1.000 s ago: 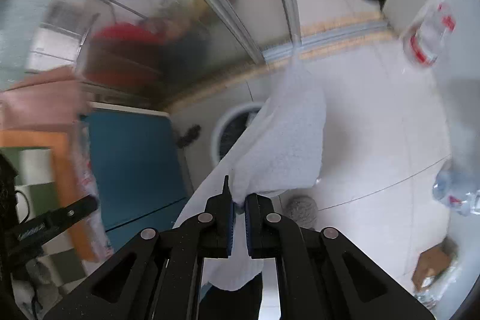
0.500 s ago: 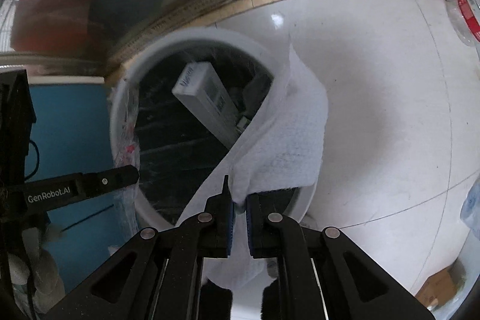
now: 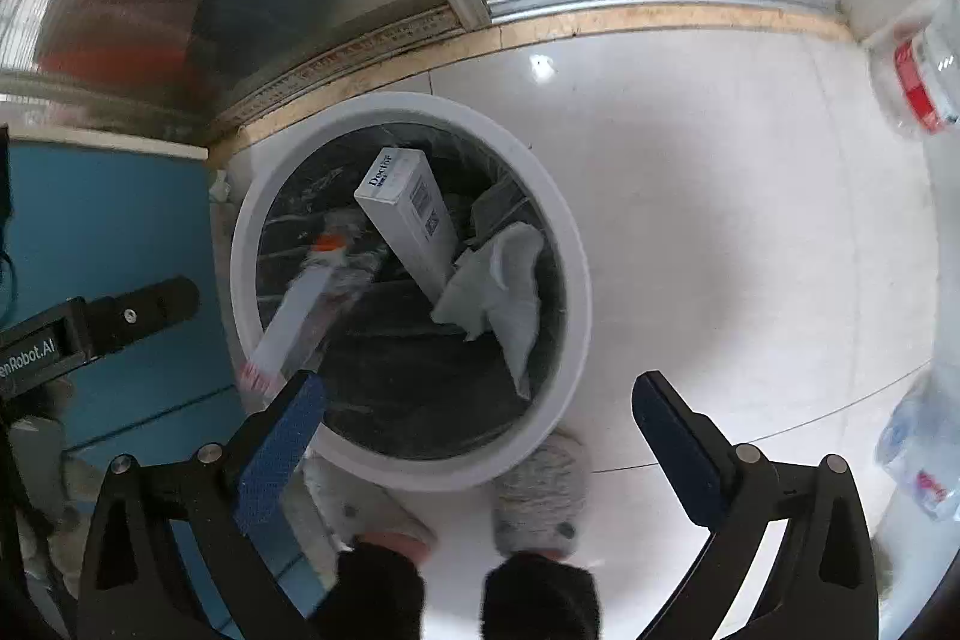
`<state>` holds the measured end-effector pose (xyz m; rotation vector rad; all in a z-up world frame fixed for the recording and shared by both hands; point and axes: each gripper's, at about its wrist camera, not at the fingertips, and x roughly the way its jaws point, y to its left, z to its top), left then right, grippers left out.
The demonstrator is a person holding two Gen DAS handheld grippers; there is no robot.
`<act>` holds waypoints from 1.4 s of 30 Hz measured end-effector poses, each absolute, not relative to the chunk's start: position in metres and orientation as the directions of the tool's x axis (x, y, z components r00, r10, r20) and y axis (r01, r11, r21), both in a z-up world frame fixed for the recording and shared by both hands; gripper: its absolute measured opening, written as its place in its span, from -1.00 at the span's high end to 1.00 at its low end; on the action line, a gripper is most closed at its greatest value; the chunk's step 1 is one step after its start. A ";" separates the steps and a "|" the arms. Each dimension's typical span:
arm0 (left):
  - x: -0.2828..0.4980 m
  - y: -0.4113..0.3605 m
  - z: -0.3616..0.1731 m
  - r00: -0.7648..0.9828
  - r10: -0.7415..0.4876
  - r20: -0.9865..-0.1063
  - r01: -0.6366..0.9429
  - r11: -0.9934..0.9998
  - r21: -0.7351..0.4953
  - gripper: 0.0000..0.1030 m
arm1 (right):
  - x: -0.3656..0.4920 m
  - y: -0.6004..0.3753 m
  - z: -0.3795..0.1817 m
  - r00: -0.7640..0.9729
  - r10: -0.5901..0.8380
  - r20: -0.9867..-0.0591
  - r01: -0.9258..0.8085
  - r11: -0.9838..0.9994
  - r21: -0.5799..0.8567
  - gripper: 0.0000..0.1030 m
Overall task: Collect trash
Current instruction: 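Carry wrapper and tissue over the bin and open both tools to drop them, then swing both tools back toward the counter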
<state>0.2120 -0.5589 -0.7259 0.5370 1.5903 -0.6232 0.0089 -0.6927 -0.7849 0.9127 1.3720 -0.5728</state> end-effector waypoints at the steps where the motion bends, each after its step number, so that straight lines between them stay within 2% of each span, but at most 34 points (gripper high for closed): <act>1: 0.210 -0.555 -0.718 -0.084 -0.018 -0.996 0.669 0.740 -0.070 -0.95 | 0.011 -0.691 -0.782 0.143 0.152 -0.978 0.805 0.558 0.205 -1.00; 8: 0.203 -0.530 -0.665 -0.004 0.018 -1.000 0.676 0.737 0.011 -0.95 | 0.011 -0.679 -0.732 0.121 0.081 -0.989 0.790 0.596 0.146 -1.00; 13: 0.191 -0.516 -0.591 0.039 0.021 -0.999 0.667 0.744 0.041 -0.95 | 0.009 -0.669 -0.678 0.116 0.055 -0.992 0.785 0.607 0.125 -1.00; 23: 0.151 -0.502 -0.420 0.058 -0.056 -0.997 0.662 0.749 -0.003 -0.95 | -0.027 -0.652 -0.484 0.139 -0.064 -0.988 0.776 0.627 0.069 -1.00; 30: 0.122 -0.490 -0.319 0.070 -0.094 -0.993 0.671 0.741 -0.023 -0.95 | -0.060 -0.640 -0.354 0.184 -0.113 -0.977 0.775 0.628 0.073 -1.00; 36: 0.115 -0.478 -0.262 0.092 -0.154 -0.984 0.653 0.755 -0.057 -0.95 | -0.079 -0.630 -0.280 0.210 -0.123 -0.970 0.761 0.644 0.083 -1.00; 42: 0.128 -0.463 -0.227 0.144 -0.191 -0.971 0.614 0.787 -0.063 -0.95 | -0.076 -0.625 -0.232 0.259 -0.117 -0.959 0.740 0.662 0.120 -1.00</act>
